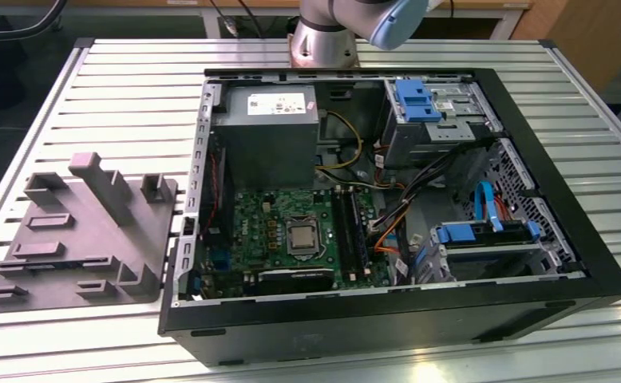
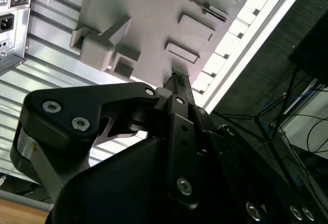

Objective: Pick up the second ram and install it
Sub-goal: 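Reach for the second ram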

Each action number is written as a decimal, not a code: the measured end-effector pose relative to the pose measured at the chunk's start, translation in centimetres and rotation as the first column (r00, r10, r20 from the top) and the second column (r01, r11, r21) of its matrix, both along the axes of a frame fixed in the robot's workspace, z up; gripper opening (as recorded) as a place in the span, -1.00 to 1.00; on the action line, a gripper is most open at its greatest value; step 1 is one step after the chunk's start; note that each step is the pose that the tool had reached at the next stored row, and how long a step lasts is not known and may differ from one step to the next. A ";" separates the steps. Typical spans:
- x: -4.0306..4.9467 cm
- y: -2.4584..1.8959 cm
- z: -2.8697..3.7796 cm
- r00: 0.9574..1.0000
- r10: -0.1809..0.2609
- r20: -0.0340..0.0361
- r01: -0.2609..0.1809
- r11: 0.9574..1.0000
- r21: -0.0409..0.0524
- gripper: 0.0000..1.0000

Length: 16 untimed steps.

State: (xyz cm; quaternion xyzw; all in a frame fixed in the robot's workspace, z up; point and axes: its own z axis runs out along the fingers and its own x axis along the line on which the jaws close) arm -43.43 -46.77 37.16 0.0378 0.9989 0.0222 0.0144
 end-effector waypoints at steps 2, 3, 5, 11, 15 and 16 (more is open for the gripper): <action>-0.05 0.00 -0.01 1.000 0.000 0.000 0.000 1.000 0.000 -0.79; -0.07 0.00 -0.01 1.000 0.000 0.000 0.000 1.000 0.000 -0.79; -0.15 -0.01 -0.02 1.000 0.000 0.000 0.000 1.000 0.000 -0.79; -0.35 -0.03 -0.04 1.000 0.000 0.000 0.000 1.000 0.000 -0.79; -0.45 -0.03 -0.06 1.000 0.000 0.000 0.000 1.000 0.000 -0.79; -0.47 -0.03 -0.07 1.000 0.000 0.000 0.000 1.000 0.000 -0.79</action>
